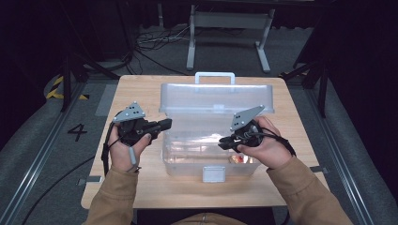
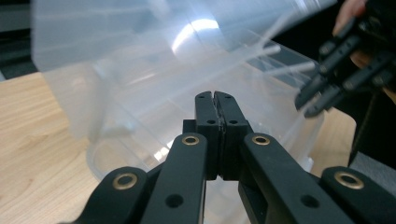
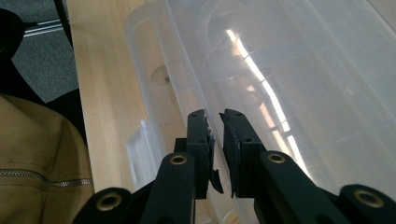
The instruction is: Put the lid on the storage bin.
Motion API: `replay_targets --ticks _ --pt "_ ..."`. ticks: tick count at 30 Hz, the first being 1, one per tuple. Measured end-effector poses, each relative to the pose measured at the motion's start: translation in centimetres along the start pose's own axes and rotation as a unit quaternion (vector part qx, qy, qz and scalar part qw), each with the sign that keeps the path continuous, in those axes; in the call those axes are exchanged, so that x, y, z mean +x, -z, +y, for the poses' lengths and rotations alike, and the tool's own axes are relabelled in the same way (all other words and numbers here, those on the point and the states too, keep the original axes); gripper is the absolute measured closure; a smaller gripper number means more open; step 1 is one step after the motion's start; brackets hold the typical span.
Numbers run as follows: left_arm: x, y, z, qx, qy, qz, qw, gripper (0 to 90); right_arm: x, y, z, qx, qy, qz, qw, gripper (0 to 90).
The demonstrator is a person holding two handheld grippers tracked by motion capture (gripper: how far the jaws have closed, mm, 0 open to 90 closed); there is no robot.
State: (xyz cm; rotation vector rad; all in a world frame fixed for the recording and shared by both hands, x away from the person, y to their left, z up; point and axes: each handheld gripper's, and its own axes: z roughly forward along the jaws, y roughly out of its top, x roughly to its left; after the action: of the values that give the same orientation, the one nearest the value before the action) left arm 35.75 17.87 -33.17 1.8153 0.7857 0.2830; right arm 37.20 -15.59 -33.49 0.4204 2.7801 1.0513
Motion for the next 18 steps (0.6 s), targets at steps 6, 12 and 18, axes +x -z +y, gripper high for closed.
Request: replay_targets --ticks 6,12,18 --pt "0.1 -0.3 0.0 0.011 0.002 0.000 0.9999 90.0 0.9 0.0 -0.4 0.001 0.003 -0.012 0.9999 81.1" --pt "0.1 -0.2 -0.1 0.013 0.003 -0.002 0.9999 89.9 0.9 0.3 -0.7 -0.005 -0.004 -0.015 0.9999 72.7" --pt "0.0 -0.2 0.0 0.023 0.002 0.000 0.9997 89.9 1.0 1.1 -1.3 -0.029 -0.010 -0.015 0.9994 72.4"
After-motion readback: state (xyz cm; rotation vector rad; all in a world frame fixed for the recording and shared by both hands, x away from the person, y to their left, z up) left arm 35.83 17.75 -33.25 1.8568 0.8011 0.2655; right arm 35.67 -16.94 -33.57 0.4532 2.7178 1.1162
